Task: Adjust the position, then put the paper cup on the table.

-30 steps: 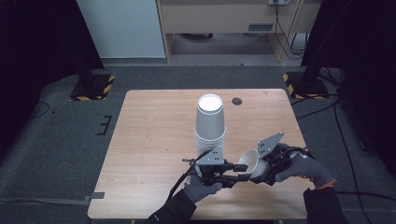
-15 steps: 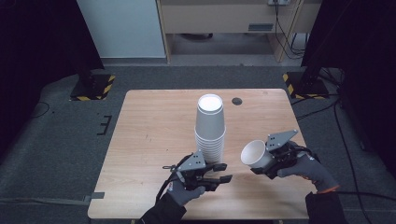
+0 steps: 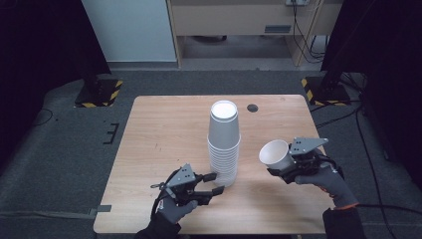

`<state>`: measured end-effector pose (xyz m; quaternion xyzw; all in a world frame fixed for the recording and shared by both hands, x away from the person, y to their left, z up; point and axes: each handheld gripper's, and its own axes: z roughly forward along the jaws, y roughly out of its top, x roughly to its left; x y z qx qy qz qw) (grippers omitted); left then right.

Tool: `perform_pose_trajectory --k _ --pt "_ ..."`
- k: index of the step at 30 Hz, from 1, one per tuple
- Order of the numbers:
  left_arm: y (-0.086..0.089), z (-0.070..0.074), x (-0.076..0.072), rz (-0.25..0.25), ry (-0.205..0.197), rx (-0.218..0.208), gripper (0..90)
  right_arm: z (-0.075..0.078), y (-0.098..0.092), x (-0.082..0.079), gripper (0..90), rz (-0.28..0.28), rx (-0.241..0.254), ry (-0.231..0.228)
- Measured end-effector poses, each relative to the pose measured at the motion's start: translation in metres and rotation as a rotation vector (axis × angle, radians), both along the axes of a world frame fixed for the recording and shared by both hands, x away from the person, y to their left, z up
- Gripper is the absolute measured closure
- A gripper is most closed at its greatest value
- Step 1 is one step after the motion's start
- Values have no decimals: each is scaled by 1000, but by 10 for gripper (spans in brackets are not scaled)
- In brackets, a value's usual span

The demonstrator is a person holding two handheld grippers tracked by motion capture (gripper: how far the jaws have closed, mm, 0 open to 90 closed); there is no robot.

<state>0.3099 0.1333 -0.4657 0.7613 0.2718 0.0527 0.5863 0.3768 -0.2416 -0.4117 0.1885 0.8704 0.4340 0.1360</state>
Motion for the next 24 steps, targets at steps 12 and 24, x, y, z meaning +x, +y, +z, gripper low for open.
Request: perform_pose_trajectory --k 12,24 --pt "53 -18 19 262 21 37 336 -4 -15 -2 149 -169 133 -66" --pt "75 -33 31 395 48 99 293 -20 -45 -12 149 -421 275 -164"
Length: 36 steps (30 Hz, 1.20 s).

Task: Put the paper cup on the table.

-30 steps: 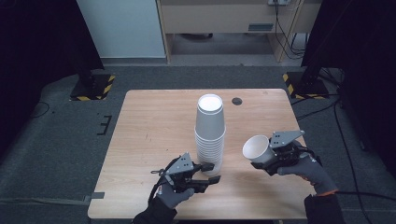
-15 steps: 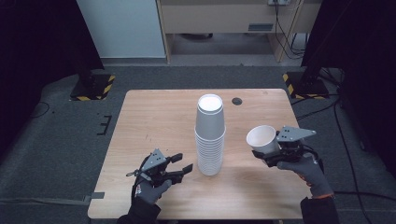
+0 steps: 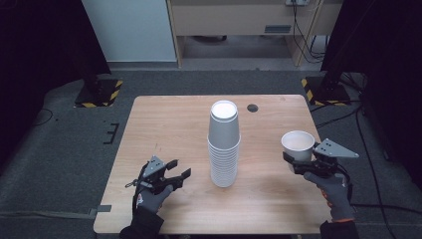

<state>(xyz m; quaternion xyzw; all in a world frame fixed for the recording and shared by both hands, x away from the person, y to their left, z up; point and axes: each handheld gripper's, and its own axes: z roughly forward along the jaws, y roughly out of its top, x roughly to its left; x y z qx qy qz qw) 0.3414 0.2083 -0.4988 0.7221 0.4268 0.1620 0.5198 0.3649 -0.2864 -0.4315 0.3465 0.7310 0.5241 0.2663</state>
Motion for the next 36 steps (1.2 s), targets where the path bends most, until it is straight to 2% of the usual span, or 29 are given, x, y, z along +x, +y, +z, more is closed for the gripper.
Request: perform_pose_trajectory --k 3,6,8,13,18,21,24,33,36 --pt "4 -4 2 32 5 46 287 -5 -4 -1 149 -49 23 -10" --pt "9 -8 4 62 21 44 280 -12 -5 -2 150 -76 42 -22" --pt "12 -9 5 75 27 45 280 -16 -4 -2 150 -80 41 -15" --pt "16 -10 7 101 25 82 269 -27 -3 -1 149 -97 50 -25" --pt "21 -11 7 123 22 76 253 -37 0 -5 148 -116 58 -33" --pt "24 -12 6 133 21 78 253 -44 0 -5 148 -131 35 -35" --pt "26 -11 5 140 15 80 253 -50 0 -7 148 -149 65 -45" --pt "28 -14 8 153 20 96 253 -73 2 -1 148 -187 85 6" --pt "29 -15 8 152 23 103 253 -78 6 2 147 -191 76 11"
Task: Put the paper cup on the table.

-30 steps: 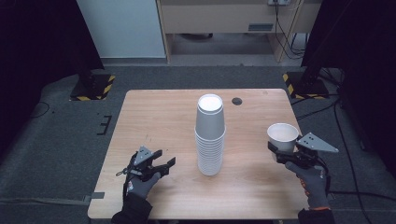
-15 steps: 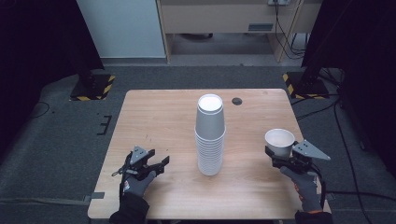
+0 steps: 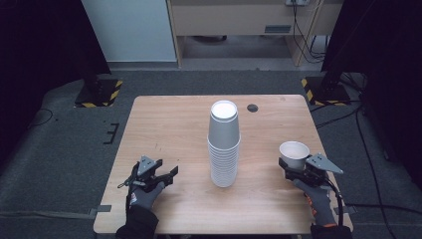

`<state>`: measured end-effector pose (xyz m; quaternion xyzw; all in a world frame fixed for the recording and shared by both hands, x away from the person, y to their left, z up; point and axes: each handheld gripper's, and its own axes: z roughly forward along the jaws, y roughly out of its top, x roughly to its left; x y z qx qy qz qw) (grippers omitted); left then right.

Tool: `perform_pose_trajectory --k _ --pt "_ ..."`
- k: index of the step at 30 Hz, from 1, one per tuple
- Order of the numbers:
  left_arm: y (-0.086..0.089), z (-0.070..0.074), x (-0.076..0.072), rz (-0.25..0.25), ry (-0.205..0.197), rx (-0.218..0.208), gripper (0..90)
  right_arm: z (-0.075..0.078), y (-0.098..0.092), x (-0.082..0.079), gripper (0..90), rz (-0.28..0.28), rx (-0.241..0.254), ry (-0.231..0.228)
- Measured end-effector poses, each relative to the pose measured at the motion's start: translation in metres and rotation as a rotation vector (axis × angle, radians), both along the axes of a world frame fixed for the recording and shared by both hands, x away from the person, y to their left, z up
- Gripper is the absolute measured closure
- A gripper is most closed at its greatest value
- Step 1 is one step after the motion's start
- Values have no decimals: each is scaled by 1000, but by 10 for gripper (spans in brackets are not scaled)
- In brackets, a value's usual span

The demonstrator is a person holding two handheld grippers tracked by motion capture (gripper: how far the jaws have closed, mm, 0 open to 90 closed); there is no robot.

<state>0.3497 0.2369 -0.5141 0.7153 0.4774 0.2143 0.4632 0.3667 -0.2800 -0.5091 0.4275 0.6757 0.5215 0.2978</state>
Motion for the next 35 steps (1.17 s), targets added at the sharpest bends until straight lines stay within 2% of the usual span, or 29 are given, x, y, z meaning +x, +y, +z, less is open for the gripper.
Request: perform_pose_trajectory --k 3,10,17,20,22,27,35 --pt "0 0 0 2 1 1 253 -5 5 2 145 10 -21 16" --pt "0 -2 1 3 4 7 253 -11 9 4 143 3 -26 37" --pt "1 -2 1 3 5 6 253 -14 4 2 137 -14 0 58" --pt "1 -2 1 3 5 5 253 -14 3 0 122 1 6 89" --pt "2 -2 1 5 5 3 253 -15 5 -2 110 12 -24 84" --pt "2 -1 0 6 5 0 254 -13 7 -7 73 31 -36 100" --pt "2 -1 0 5 5 -2 255 -10 4 -17 57 23 -3 82"
